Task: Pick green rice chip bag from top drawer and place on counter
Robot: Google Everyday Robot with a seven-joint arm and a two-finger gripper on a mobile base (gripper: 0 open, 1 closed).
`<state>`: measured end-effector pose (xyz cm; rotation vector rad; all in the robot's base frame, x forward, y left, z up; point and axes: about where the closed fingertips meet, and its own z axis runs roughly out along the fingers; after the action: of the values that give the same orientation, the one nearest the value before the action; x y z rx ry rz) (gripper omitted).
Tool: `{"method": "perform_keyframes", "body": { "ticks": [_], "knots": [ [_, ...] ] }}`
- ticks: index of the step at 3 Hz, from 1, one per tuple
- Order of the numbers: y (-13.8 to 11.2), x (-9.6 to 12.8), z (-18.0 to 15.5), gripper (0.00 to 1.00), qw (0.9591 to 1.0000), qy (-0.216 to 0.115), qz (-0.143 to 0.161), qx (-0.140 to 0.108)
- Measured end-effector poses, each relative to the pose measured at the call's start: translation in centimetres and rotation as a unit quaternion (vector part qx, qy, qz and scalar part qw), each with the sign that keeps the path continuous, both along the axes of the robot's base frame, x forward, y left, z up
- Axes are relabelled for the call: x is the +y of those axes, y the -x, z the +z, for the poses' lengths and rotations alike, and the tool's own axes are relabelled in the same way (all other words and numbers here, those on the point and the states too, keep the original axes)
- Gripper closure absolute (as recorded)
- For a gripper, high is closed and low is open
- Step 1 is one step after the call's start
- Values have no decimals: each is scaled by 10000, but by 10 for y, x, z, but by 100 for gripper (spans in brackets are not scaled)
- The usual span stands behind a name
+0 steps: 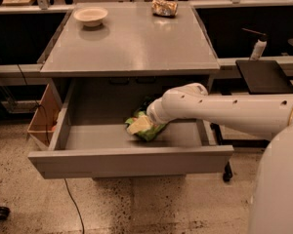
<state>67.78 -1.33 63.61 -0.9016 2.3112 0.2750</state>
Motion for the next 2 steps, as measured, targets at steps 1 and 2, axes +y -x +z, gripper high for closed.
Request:
{"method": "perform_keyframes", "body": {
  "ticks": [1,2],
  "knots": [
    [-13,8,-12,19,9999,87,20,-77],
    [-17,5,-12,42,9997,158,32,-199]
  ]
}}
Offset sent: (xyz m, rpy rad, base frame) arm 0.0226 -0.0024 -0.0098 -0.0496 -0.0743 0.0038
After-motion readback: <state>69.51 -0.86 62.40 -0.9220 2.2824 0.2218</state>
